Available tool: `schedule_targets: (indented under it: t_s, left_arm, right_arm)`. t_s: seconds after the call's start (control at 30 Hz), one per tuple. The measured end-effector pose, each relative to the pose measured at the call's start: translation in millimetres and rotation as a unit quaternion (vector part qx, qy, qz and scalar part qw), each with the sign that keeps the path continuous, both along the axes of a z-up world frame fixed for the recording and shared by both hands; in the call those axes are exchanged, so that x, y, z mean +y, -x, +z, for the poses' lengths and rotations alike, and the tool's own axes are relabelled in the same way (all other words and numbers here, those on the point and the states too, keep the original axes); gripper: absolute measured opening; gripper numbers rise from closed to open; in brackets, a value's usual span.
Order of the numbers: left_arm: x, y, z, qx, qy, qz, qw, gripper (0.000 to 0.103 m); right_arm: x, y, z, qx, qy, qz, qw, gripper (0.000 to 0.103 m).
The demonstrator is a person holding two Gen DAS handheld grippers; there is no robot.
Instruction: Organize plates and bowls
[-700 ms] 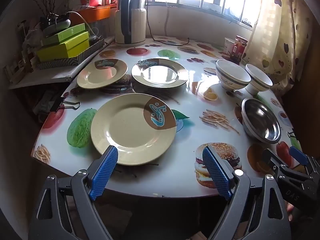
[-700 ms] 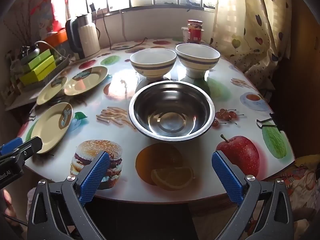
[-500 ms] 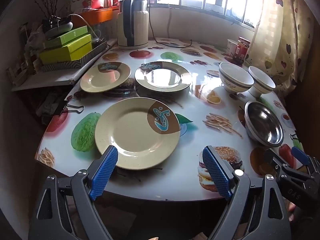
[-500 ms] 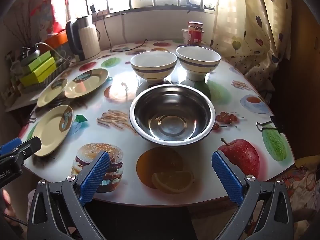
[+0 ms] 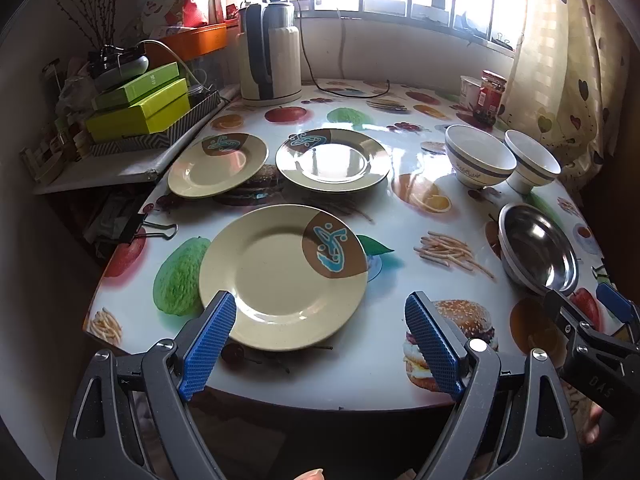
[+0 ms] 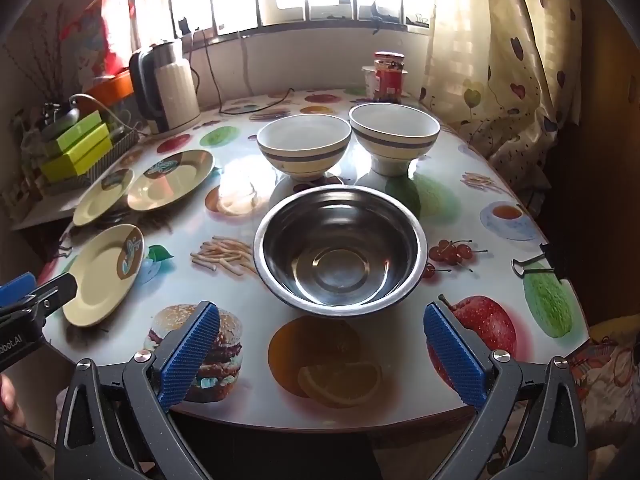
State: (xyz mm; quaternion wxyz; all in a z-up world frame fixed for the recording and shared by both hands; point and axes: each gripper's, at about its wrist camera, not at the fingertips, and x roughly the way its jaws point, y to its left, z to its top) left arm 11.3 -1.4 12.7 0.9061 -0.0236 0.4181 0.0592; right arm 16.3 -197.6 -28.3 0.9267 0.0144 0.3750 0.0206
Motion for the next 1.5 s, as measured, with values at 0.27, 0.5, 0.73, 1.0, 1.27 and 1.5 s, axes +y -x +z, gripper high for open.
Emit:
schedule_targets:
  t_s: [0.27,0.5,0.73,1.0,1.27,1.5]
  left_arm:
    - [-0.8,-1.2,-1.7,0.002,0.001,-0.003,1.0,0.087]
    - [-0.1,-3.0,-4.3,0.006,0.004,-0.004,1.0,0.087]
    - [0.8,-3.5,-5.5,0.006,0.005,-0.003,1.0,0.087]
    - [0.7,-3.4,-6.9,0.007,0.007,-0.002,0.9999,0.087]
    - [1.6,-4.3,-9.4,0.01,0.009,-0.002,0.9999,0.087]
    - [1.8,-5.8,-10.6,0.013,0.011,-0.003,0.9999,0.087]
  right_arm:
    - [3.7,-1.8,1.3,-0.002,0.003,0.009,1.0,0.103]
    - [3.9,-2.4,0.8,-0.001,0.004,0.01,1.0,0.103]
    - [4.6,-3.9,0.7,0.001,0.004,0.01,1.0,0.103]
    - [5.2,-3.7,0.4,0.0,0.004,0.009,1.0,0.103]
    - [5.5,-3.9,0.0,0.0,0.005,0.01,1.0,0.103]
    - [6.0,-4.8,-0.5,0.002,0.006,0.01,1.0,0.103]
